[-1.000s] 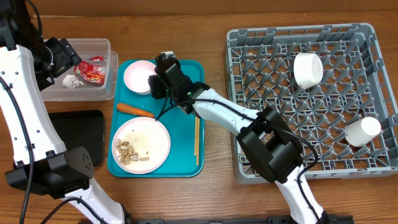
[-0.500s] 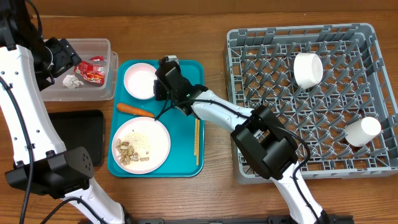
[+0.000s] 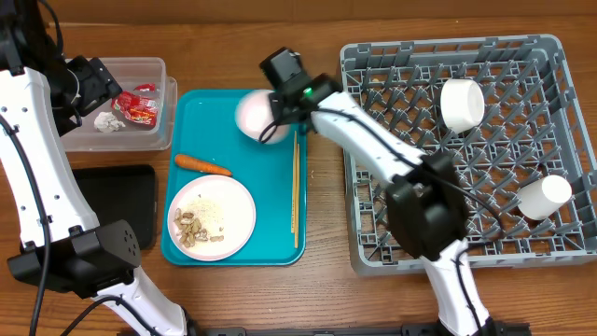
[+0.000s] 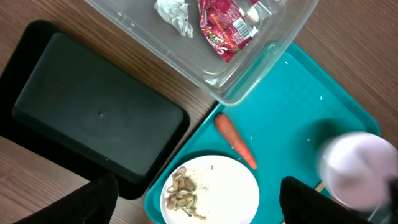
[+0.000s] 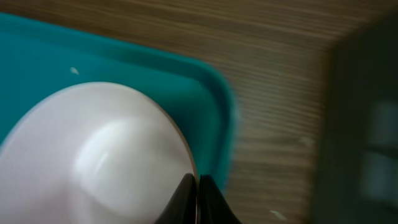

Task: Sort waste into correct bins and load items into the dishwasher
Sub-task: 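Lift the pink-lined bowl with the right gripper over the rack, then lower the pink-lined bowl into the rack's top row and release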

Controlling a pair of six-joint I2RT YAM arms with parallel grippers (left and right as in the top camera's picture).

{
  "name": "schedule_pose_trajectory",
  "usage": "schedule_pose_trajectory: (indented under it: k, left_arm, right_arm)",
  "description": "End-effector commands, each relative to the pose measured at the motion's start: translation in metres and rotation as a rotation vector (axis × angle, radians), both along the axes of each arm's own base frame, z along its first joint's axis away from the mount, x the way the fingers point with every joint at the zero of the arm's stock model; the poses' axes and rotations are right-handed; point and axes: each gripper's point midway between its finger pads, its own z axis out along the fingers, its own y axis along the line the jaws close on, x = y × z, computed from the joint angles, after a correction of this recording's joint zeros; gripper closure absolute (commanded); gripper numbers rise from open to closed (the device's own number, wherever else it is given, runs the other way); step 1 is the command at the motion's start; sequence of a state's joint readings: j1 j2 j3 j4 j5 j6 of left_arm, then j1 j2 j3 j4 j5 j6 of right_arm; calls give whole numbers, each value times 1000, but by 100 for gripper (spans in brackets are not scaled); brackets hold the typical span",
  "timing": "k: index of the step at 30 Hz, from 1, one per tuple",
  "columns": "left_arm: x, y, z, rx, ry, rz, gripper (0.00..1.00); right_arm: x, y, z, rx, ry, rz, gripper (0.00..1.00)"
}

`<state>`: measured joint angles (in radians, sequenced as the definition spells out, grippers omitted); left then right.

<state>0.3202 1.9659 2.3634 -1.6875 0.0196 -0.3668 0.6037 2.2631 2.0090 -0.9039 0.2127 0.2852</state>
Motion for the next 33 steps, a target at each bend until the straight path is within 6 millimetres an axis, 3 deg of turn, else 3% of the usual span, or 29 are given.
schedule_pose_trajectory:
  k: [1,5,10,12,14,20,25,33]
  left_arm:
    - [-1,-5,6,-1,-18,-11,15]
    - [-1,-5,7,0,-20,-11,14]
    - [1,-4,7,3,-30,-11,15]
    - [1,-4,7,2,-30,-11,15]
    - [1,-5,7,2,-29,-11,15]
    - [4,-13,8,-45,-45,-27,15]
    - [4,-13,8,-45,-45,-26,15]
    - [4,-13,8,-45,-44,-26,15]
  right_arm:
    - [15,-95,126,-114,-233,-193,96]
    - [-13,-207,173,-350,-242,-403,96]
    - [-47,-280,173,-549,-117,-513,96]
    - [-58,-319,186,-666,-211,-751,96]
    - [-64,-342,192,-741,-345,-939,96]
    - [-46,-345,153,-993,-388,-859,96]
    - [-32,-301,125,-1034,-408,-729,96]
    - [-29,-241,91,-974,-383,-571,96]
